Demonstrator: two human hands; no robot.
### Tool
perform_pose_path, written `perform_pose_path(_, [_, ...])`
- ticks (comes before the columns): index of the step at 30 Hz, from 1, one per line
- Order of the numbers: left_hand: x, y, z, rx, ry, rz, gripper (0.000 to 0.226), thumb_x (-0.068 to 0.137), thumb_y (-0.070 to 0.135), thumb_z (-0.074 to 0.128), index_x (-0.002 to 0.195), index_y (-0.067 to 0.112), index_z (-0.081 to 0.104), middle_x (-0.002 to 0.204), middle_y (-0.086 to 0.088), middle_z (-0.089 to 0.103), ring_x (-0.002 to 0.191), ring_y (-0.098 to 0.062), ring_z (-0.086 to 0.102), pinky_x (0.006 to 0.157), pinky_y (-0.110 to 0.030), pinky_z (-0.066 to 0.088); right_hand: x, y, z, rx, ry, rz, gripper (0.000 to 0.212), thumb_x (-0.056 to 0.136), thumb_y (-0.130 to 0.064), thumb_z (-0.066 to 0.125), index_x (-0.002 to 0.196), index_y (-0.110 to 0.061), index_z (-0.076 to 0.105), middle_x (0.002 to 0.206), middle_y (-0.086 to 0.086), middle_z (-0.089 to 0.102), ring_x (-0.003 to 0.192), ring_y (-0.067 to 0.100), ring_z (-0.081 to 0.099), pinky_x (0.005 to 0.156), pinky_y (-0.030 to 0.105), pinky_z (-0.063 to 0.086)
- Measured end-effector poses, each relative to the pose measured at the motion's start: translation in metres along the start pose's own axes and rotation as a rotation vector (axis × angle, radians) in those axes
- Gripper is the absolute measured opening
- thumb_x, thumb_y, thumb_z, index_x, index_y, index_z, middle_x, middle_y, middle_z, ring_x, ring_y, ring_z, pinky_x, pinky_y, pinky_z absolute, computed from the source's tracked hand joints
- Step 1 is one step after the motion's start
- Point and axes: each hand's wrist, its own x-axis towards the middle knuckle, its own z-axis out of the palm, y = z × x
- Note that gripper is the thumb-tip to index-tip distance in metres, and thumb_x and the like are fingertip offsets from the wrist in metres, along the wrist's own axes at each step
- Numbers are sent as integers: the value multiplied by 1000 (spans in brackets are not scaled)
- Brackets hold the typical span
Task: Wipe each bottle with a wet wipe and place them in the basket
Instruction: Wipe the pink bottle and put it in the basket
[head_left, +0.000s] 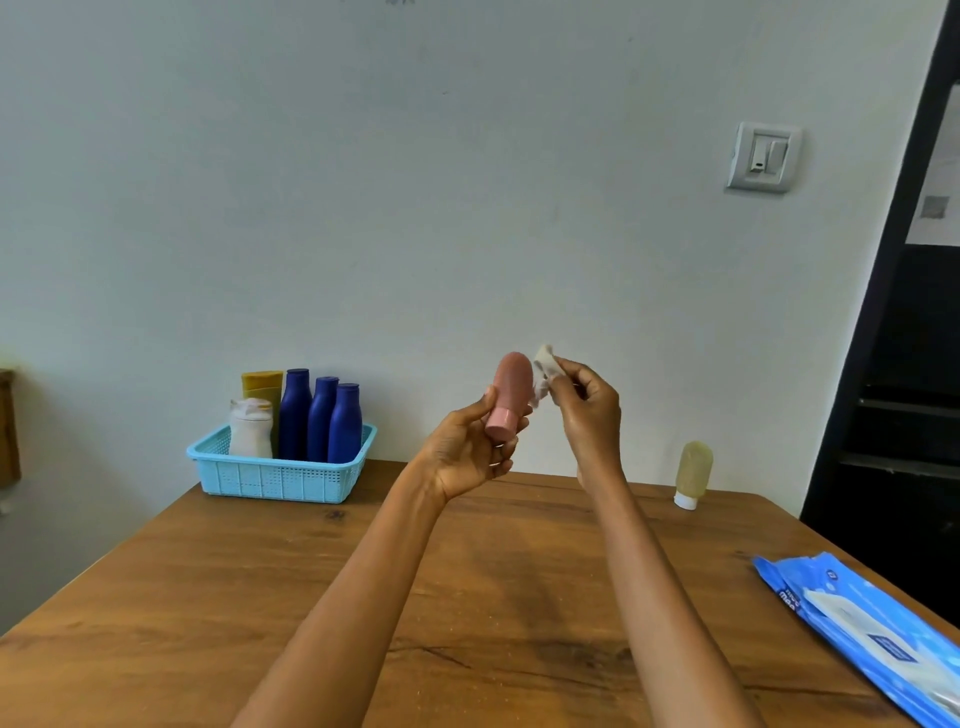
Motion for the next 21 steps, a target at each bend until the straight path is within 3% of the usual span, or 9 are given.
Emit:
perform_pose_path(3, [0, -2, 3, -21, -51, -22, 53, 77, 46, 60, 112, 6, 64, 87, -4, 67, 69, -15, 54, 72, -29, 39, -2, 1, -2, -46, -30, 1, 32, 95, -27, 54, 126, -17, 60, 120, -6, 61, 105, 10, 57, 80, 17, 48])
perform_pose_path(8, [-1, 3, 3, -30, 38, 15, 56, 72, 44, 64, 115, 8, 58, 90, -5, 68, 70, -16, 57, 68, -28, 41, -9, -1, 6, -48, -126, 29, 31, 88, -33, 63, 115, -16, 68, 108, -3, 70, 101, 15, 64, 88, 29, 54])
perform_pose_path(11, [-2, 7, 2, -3, 120, 47, 62, 68, 44, 67, 118, 9, 56, 94, -6, 65, 72, -15, 55, 66, -27, 42, -14, -4, 12, -82, -126, 0, 34, 84, -45, 65, 97, -15, 75, 85, -4, 73, 80, 11, 66, 72, 24, 56])
perform_pose_path(13, [-1, 10, 3, 6, 177, 80, 52, 72, 44, 67, 111, 10, 58, 93, -6, 63, 75, -15, 53, 66, -27, 41, -17, -7, 14, -106, -140, -38, 35, 84, -46, 65, 86, -12, 76, 71, -6, 70, 68, 6, 64, 62, 14, 50])
perform_pose_path(15, [0, 12, 5, 28, 254, 125, 39, 81, 39, 65, 106, 10, 59, 93, -8, 63, 81, -17, 54, 70, -29, 42, -17, -10, 12, -108, -182, -30, 32, 86, -40, 65, 79, -10, 75, 68, -5, 69, 66, 3, 65, 61, 11, 49])
perform_pose_path(18, [2, 10, 10, 181, 380, 237, 44, 83, 34, 67, 118, 7, 58, 97, -7, 65, 90, -18, 59, 83, -33, 44, -14, -13, 5, -39, -206, 39, 21, 87, -25, 65, 73, -11, 71, 69, 1, 69, 67, 6, 64, 65, 20, 50])
perform_pose_path(21, [4, 4, 20, 440, 466, 405, 51, 81, 34, 70, 124, 11, 55, 100, -4, 66, 89, -14, 60, 77, -26, 45, -12, -13, 2, 122, -65, 107, 17, 89, -27, 63, 76, -19, 70, 77, 1, 69, 76, 14, 62, 69, 28, 52])
